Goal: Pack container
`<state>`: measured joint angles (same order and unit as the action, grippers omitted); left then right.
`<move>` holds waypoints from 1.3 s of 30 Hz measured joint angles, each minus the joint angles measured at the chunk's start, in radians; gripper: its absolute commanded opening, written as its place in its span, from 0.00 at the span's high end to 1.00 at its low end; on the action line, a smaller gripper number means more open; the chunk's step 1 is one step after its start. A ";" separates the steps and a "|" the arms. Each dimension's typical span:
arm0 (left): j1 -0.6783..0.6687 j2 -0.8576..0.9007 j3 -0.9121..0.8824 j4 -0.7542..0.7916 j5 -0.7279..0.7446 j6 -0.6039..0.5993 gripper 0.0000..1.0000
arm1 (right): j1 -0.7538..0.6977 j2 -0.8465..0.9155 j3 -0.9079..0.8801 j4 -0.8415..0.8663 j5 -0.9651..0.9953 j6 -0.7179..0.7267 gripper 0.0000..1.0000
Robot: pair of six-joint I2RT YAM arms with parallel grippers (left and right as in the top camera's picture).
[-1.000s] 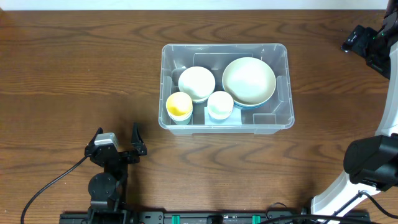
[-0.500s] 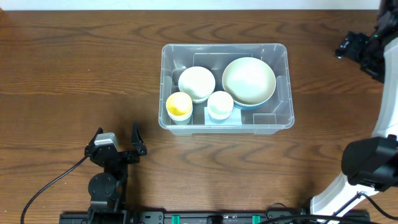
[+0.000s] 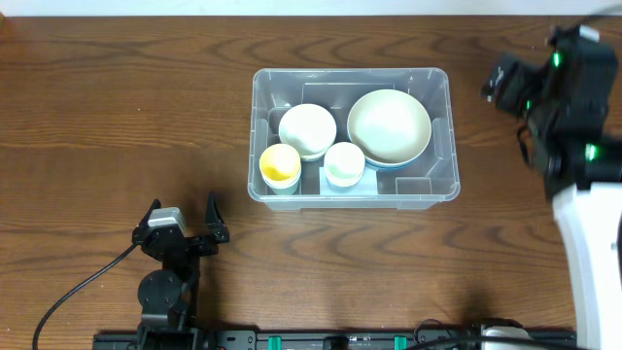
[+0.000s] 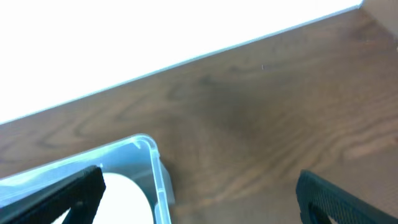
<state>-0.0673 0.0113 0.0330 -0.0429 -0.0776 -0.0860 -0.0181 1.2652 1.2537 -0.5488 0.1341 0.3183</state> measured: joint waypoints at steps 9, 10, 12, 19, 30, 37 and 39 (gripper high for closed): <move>0.000 0.001 0.000 0.000 0.000 0.005 0.02 | 0.004 -0.397 -0.489 0.386 -0.014 -0.005 0.01; 0.000 0.001 0.000 0.000 0.000 0.005 0.02 | 0.011 -0.457 -0.553 0.427 -0.013 -0.005 0.01; 0.000 0.002 0.000 0.000 0.000 0.005 0.02 | 0.026 -0.537 -0.637 0.467 -0.013 -0.005 0.01; 0.000 0.003 0.000 0.000 0.000 0.005 0.02 | 0.089 -0.808 -0.915 0.585 -0.016 -0.005 0.01; 0.000 0.003 0.000 0.000 0.000 0.005 0.02 | 0.090 -1.094 -1.098 0.597 -0.015 -0.005 0.01; 0.000 0.003 0.000 0.000 0.000 0.005 0.02 | 0.090 -1.200 -1.192 0.574 -0.014 -0.009 0.01; 0.000 0.003 0.000 0.000 0.000 0.005 0.02 | 0.090 -1.226 -1.209 0.546 -0.015 -0.016 0.01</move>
<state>-0.0673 0.0143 0.0330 -0.0425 -0.0772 -0.0807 0.0715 0.0395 0.0448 -0.0032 0.1192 0.3019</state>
